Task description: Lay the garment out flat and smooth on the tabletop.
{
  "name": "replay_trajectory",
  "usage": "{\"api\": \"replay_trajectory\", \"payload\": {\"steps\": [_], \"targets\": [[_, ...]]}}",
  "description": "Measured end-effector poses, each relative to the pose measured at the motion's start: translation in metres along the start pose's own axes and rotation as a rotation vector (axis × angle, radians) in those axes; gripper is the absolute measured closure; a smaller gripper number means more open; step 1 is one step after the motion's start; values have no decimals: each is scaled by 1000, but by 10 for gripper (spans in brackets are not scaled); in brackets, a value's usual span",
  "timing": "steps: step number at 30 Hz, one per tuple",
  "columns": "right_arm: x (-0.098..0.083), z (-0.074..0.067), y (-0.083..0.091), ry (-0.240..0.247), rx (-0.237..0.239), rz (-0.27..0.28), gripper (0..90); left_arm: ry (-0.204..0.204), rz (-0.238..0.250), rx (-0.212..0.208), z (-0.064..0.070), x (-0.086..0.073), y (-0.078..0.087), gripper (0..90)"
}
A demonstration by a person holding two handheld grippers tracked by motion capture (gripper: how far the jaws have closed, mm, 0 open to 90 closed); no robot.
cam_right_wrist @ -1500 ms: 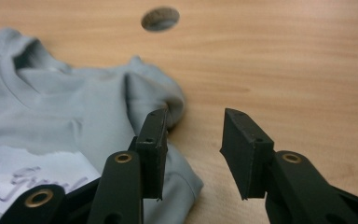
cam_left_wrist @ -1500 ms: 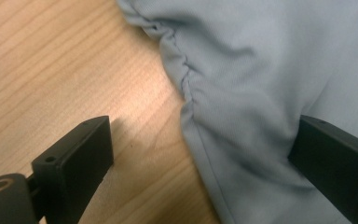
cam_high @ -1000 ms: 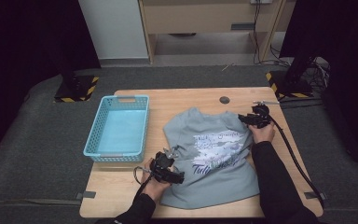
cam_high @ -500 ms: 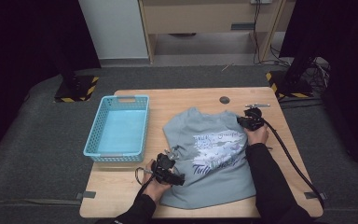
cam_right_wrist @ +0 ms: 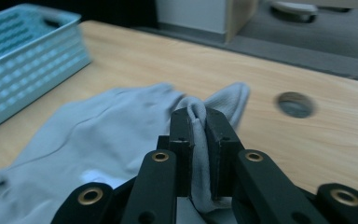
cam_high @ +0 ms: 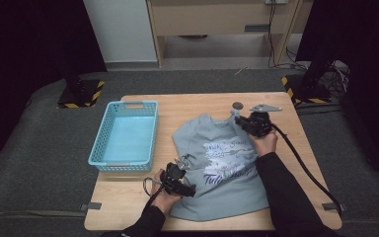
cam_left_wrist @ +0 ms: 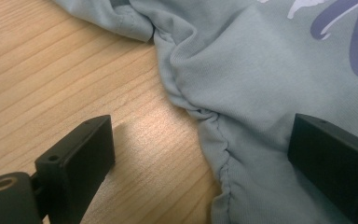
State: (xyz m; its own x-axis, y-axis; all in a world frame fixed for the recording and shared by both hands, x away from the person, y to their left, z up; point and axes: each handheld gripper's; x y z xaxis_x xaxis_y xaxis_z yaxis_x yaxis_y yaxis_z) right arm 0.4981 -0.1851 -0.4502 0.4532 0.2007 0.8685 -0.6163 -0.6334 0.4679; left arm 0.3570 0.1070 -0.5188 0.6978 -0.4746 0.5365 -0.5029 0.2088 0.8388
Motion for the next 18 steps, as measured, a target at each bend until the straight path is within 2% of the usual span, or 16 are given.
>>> {"api": "replay_trajectory", "payload": {"steps": [2, 6, 11, 14, 18], "targets": [[-7, -16, -12, 26, 40, -34, 822, -2, -1, -1, 0, 0, 0, 55], [-30, -39, -40, 77, 82, -117, 812, -5, -3, -3, 0, 0, 0, 55], [-58, -52, -64, 108, 106, -199, 786, -7, -5, -4, 0, 0, 0, 52], [-65, -56, -67, 127, 108, -216, 731, -10, -5, -5, 1, 0, 0, 50], [-56, -58, -57, 105, 146, -207, 646, -11, -6, -7, 1, 0, 0, 47]]}}
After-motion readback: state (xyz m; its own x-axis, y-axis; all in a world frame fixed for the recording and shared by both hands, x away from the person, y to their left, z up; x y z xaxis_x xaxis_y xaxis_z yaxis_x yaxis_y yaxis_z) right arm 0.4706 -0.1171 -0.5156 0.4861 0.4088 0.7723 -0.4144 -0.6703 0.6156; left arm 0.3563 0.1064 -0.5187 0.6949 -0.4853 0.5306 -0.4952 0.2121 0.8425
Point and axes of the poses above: each handheld gripper's, and its own axes: y roughly backward along the jaws, x roughly out of its top, z roughly to its right, and after that the axes turned 7 degrees about x, right-handed
